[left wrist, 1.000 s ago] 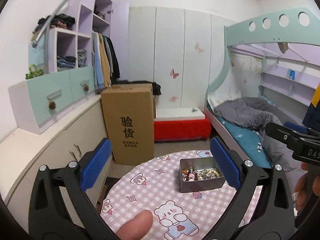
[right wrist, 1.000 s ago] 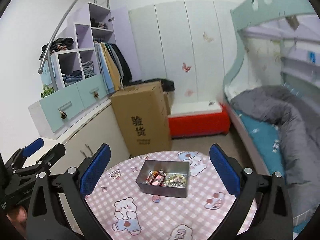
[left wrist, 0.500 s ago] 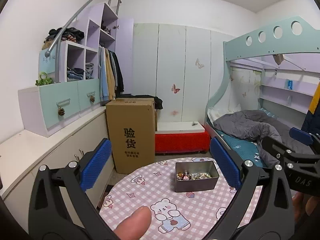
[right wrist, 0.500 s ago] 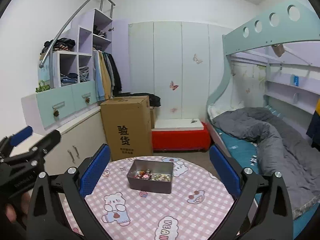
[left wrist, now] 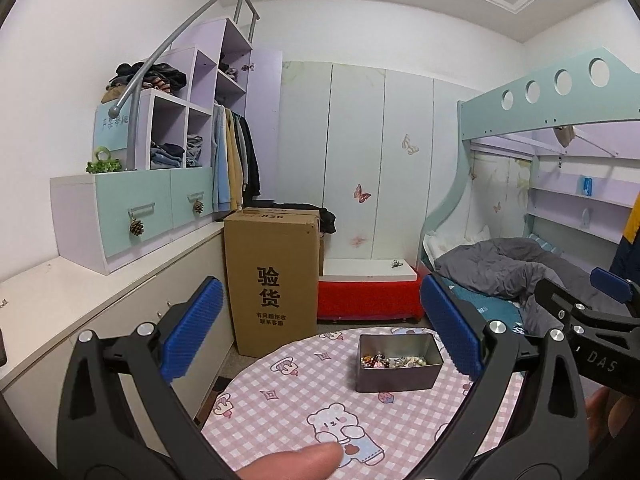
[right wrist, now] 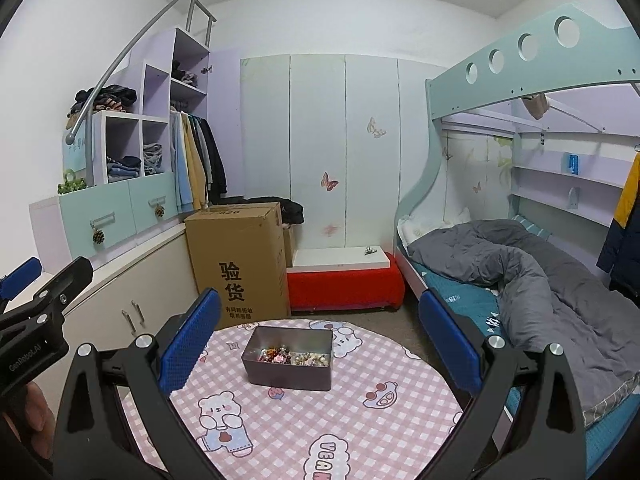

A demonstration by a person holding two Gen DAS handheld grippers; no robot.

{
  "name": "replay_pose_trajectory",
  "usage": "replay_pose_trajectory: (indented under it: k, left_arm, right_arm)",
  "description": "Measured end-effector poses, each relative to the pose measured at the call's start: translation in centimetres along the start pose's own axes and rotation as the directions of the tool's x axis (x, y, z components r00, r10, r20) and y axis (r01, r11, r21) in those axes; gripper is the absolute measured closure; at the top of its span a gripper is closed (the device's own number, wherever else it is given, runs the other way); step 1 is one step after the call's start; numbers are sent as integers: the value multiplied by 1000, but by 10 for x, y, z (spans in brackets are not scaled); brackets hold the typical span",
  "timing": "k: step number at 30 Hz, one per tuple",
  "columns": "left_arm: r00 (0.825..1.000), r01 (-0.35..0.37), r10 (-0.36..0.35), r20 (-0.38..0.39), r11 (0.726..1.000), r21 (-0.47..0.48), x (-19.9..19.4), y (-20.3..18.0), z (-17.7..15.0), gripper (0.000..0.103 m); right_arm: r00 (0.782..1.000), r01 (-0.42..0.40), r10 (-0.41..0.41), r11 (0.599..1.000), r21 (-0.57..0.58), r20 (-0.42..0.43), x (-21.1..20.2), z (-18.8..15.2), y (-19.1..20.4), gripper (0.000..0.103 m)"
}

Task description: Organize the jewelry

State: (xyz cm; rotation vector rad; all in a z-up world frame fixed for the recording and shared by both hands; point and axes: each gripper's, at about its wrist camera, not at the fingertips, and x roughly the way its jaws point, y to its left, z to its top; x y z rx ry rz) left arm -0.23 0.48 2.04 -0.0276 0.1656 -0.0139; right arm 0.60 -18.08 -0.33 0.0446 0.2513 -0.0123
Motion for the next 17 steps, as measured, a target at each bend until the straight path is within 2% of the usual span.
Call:
replay_pose_trajectory:
  k: [9, 17]
  left_arm:
    - [999, 32, -32, 3, 999, -12, 1, -1, -1, 6]
    - [1000, -22, 22, 0, 999, 34, 3, -9, -4, 6]
  right_arm:
    - [1000, -8, 8, 1000, -7, -8, 0, 1, 2, 8]
    - [1000, -23, 23, 1000, 2, -16, 1, -1, 3, 8]
